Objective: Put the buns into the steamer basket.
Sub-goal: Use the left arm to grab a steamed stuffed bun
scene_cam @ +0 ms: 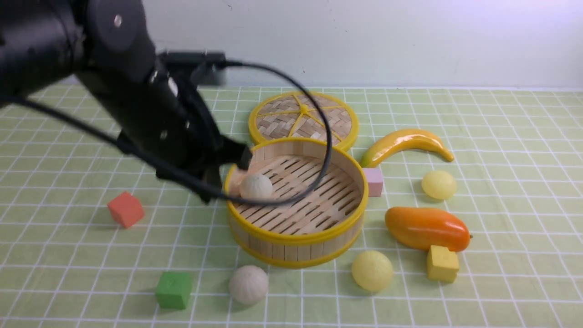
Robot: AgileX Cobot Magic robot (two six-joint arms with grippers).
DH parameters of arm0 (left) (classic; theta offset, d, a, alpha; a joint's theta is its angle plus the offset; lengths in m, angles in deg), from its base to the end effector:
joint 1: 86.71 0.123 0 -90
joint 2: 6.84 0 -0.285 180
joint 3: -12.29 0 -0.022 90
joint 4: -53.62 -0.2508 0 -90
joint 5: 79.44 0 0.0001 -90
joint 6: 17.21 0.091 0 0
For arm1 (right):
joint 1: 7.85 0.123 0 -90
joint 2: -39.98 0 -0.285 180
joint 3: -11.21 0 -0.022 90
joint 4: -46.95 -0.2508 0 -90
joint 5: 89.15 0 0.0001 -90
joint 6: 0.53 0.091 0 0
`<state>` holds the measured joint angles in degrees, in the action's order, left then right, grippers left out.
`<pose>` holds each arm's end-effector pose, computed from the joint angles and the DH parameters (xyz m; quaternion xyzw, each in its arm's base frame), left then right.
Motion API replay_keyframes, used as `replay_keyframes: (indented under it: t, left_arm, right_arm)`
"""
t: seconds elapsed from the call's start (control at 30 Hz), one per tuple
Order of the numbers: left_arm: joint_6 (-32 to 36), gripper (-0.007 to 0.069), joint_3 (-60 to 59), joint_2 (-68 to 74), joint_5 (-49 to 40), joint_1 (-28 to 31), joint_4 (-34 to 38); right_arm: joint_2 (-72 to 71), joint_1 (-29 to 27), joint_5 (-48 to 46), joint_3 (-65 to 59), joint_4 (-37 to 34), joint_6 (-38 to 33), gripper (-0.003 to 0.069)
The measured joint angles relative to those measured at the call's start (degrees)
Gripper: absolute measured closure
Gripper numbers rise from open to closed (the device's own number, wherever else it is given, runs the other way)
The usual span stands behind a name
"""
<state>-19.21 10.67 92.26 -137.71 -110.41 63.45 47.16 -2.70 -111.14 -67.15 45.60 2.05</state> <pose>0.2953 -0.1441 0.2955 0.1539 0.9679 -0.1183 0.1593 0.0520 0.0055 0.1726 -0.0119 0.8065 0.0498 0.5890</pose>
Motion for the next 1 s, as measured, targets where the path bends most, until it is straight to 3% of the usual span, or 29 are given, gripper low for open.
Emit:
replay_keyframes:
  t: [0.13, 0.27, 0.63, 1.0]
  left_arm:
    - [2.7, 0.0638, -10.5, -0.2, 4.8, -3.5, 2.0]
    - [3.1, 0.0617, -12.6, 1.0, 9.5, -8.1, 1.2]
    - [0.7, 0.0365, -12.7, 6.6, 22.9, -9.8, -3.8]
    - [-2.8, 0.0345, -11.1, 9.8, 23.5, -9.8, -5.7]
  right_arm:
    - [0.0, 0.0, 0.0, 0.0, 0.0, 0.0, 0.0418]
    - [0.0, 0.0, 0.0, 0.0, 0.0, 0.0, 0.0418]
    - [0.0, 0.0, 0.0, 0.0, 0.0, 0.0, 0.0418]
    - [0.0, 0.0, 0.0, 0.0, 0.0, 0.0, 0.0418]
